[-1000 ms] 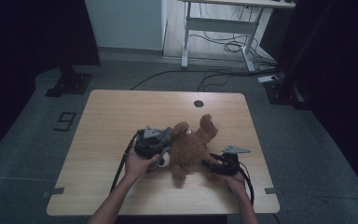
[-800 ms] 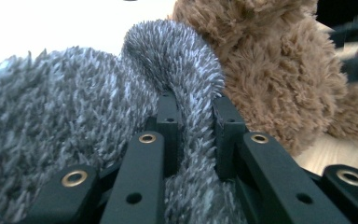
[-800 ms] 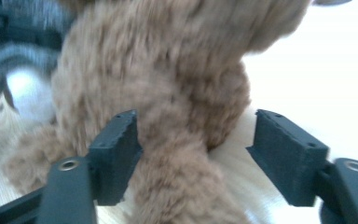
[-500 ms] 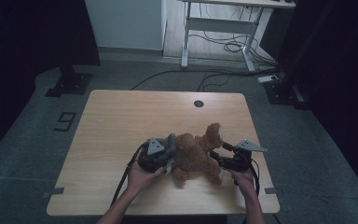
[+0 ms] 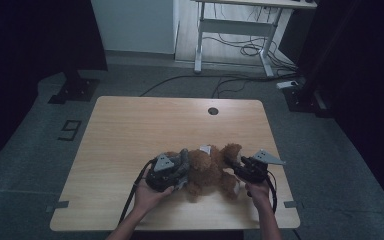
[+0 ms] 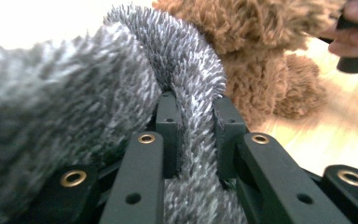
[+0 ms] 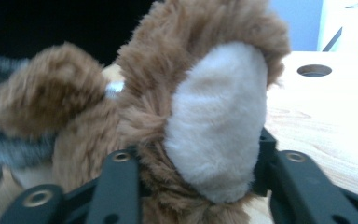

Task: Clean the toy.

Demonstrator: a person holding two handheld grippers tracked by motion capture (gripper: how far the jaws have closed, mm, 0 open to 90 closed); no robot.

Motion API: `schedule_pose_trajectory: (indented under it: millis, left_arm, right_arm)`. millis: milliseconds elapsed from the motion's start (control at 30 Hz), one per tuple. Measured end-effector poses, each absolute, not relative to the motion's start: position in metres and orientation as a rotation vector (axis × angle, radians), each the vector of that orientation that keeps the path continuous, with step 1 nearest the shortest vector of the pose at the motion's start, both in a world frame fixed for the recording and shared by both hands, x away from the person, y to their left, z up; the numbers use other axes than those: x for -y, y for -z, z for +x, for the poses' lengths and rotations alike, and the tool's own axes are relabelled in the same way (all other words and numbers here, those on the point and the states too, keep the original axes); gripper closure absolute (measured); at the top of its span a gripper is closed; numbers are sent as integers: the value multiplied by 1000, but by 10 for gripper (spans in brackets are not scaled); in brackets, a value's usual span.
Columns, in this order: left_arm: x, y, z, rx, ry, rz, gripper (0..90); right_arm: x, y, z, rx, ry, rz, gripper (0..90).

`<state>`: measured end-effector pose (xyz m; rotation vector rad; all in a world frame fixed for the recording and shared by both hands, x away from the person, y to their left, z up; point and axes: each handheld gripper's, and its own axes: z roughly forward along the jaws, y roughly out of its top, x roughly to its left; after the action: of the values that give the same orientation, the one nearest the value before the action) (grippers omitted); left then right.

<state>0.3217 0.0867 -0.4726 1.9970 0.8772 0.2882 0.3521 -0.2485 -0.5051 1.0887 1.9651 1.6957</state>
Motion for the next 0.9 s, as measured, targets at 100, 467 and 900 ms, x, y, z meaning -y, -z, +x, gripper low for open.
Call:
schedule_pose_trajectory:
  millis: [100, 467, 900]
  left_arm:
    - [-90, 457, 327, -882, -268, 1969, 748]
    - [-80, 410, 373, -933, -261, 1950, 735]
    - [-83, 454, 368, -967, -256, 2029, 749]
  right_arm:
    - [251, 511, 349, -1988, -1684, 1051, 628]
    - [255, 516, 345, -2012, -1669, 1000, 634]
    - [258, 521, 349, -2075, -1679, 1086, 633]
